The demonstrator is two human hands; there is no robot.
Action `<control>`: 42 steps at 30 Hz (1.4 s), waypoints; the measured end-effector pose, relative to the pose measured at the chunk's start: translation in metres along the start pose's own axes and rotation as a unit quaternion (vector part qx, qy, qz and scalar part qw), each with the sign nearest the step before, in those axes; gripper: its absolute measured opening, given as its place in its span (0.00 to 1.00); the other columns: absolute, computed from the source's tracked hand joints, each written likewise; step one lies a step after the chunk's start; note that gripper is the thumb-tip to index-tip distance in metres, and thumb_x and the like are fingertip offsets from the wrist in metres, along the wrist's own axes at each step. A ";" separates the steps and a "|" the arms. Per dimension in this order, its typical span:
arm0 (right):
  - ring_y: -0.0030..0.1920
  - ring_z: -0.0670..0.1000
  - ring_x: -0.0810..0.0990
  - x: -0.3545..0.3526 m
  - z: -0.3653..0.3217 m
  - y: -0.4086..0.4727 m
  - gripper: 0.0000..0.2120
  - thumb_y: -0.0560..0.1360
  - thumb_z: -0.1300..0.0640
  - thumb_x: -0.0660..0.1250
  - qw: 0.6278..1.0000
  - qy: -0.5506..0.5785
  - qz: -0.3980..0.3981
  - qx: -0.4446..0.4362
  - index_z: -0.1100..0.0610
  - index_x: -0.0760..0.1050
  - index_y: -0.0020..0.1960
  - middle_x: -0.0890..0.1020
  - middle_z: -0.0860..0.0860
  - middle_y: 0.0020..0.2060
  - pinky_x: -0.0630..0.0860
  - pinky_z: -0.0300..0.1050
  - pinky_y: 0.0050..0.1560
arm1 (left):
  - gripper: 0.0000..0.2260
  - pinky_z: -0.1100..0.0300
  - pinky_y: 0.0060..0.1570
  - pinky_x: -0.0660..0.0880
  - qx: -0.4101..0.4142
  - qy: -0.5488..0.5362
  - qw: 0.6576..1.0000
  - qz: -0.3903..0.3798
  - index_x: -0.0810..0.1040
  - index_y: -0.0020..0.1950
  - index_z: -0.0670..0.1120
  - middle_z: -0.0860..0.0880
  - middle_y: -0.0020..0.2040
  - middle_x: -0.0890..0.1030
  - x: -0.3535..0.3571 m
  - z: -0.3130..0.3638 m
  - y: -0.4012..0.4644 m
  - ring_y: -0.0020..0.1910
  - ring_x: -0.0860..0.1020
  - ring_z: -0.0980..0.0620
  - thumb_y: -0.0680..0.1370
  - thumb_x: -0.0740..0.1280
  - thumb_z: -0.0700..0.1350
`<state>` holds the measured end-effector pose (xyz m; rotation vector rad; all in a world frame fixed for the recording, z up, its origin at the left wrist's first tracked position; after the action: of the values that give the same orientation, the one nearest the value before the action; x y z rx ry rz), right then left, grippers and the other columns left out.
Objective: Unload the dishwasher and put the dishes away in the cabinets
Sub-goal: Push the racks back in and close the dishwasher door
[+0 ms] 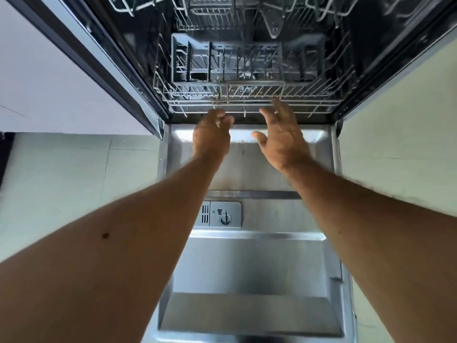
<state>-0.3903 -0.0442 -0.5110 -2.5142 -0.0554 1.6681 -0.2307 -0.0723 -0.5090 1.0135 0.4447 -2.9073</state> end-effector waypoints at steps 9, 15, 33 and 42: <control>0.79 0.57 0.51 0.025 -0.010 -0.113 0.30 0.80 0.46 0.64 0.996 -0.002 -0.089 0.015 0.55 0.61 0.77 0.56 0.57 0.78 0.56 0.53 0.76 | 0.15 0.57 0.44 0.74 -0.080 -0.039 0.996 -0.024 0.79 0.57 0.45 0.48 0.49 0.80 -0.026 -0.090 -0.107 0.45 0.77 0.51 0.84 0.57 0.51; 0.78 0.56 0.55 0.063 -0.014 -0.210 0.29 0.79 0.48 0.66 0.990 0.030 -0.117 0.070 0.57 0.64 0.76 0.60 0.57 0.77 0.56 0.49 0.75 | 0.12 0.43 0.59 0.76 -0.188 -0.162 0.966 -0.076 0.80 0.58 0.47 0.47 0.51 0.82 -0.031 -0.153 -0.212 0.53 0.80 0.46 0.82 0.60 0.50; 0.60 0.55 0.79 0.163 0.006 -0.470 0.15 0.77 0.67 0.60 0.869 0.264 -0.097 0.406 0.60 0.79 0.61 0.81 0.54 0.58 0.65 0.31 0.56 | 0.12 0.54 0.53 0.77 -0.439 -0.443 0.781 -0.044 0.75 0.62 0.41 0.41 0.55 0.79 0.004 -0.282 -0.454 0.51 0.79 0.46 0.81 0.59 0.31; 0.35 0.51 0.74 0.246 0.028 -0.524 0.11 0.81 0.64 0.54 0.549 0.552 -0.012 0.627 0.55 0.66 0.41 0.71 0.53 0.38 0.79 0.45 0.40 | 0.16 0.50 0.62 0.74 -0.478 -0.485 0.732 -0.006 0.73 0.65 0.41 0.42 0.55 0.78 0.058 -0.324 -0.492 0.50 0.79 0.46 0.82 0.53 0.29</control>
<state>-0.3003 0.5016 -0.6822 -1.6942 0.8438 -0.3410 -0.1408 0.4925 -0.6603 -0.6125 1.5026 -2.1281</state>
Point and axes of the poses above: each hand's wrist, its own y-axis towards the middle knuckle, its own x-axis out of the palm, z = x × y, the point moved 3 cm from there along y, towards the middle knuckle
